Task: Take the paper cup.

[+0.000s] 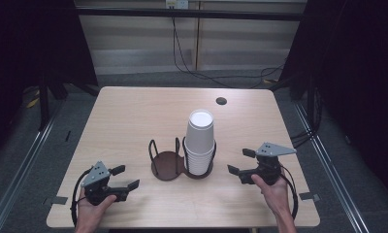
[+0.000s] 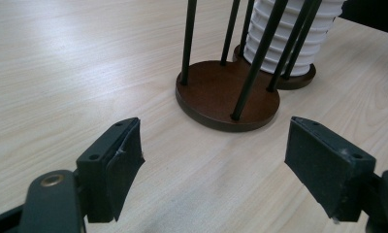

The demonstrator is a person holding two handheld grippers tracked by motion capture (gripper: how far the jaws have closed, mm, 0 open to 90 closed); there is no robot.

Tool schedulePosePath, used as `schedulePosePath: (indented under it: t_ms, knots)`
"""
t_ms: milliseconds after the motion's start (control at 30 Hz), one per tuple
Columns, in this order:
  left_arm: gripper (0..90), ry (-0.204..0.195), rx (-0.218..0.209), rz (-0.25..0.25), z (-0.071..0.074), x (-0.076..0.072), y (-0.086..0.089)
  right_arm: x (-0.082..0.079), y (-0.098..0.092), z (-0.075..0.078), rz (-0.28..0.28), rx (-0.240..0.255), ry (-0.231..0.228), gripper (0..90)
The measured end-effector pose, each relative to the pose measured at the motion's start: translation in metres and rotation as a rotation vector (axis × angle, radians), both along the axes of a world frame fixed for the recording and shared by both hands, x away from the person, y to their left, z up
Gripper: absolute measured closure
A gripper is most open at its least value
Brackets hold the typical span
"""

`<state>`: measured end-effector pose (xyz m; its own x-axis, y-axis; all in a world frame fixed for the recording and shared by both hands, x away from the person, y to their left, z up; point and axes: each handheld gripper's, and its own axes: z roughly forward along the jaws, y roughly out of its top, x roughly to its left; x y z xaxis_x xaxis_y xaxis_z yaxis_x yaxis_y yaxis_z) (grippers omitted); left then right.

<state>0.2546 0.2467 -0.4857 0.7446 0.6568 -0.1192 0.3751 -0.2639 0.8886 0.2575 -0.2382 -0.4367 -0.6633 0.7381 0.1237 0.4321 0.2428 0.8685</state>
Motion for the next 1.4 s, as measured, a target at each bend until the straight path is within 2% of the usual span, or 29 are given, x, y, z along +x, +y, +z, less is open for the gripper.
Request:
schedulePosePath:
  t_ms: [67, 167, 367, 467, 500, 867, 1033, 1133, 1233, 1400]
  knots:
    - [20.6, -0.003, 0.002, -0.014, 0.000, 0.000, -0.001, 0.001, 0.004, 0.006, 0.021, -0.003, 0.000, 14.1]
    - [20.6, 0.002, 0.015, -0.020, -0.001, 0.000, -0.003, 0.003, 0.009, 0.014, 0.021, -0.016, -0.006, 13.9]
    - [20.5, 0.000, 0.026, -0.020, -0.002, 0.000, -0.004, 0.010, 0.015, 0.029, 0.075, -0.026, 0.015, 13.9]
    - [20.4, 0.002, 0.028, -0.022, -0.002, 0.000, -0.004, 0.014, 0.016, 0.036, 0.126, 0.016, 0.047, 14.2]
    - [20.5, 0.003, 0.029, -0.021, -0.002, 0.000, -0.004, 0.015, 0.018, 0.039, 0.132, 0.008, 0.057, 14.3]
    - [20.5, 0.006, 0.043, -0.026, -0.002, 0.001, -0.004, 0.025, 0.034, 0.072, 0.182, -0.065, 0.048, 15.0]
    - [20.5, 0.015, 0.047, -0.021, -0.003, 0.003, -0.004, 0.027, 0.038, 0.084, 0.169, -0.102, 0.000, 15.1]
    - [20.5, 0.015, 0.047, -0.019, -0.003, 0.003, -0.004, 0.029, 0.041, 0.090, 0.187, -0.108, 0.011, 15.2]
    - [20.5, 0.014, 0.051, -0.021, -0.003, 0.003, -0.003, 0.032, 0.043, 0.097, 0.187, -0.134, 0.004, 19.8]
    - [21.0, 0.014, 0.052, -0.021, -0.003, 0.003, -0.003, 0.037, 0.048, 0.107, 0.233, -0.155, 0.029, 17.2]
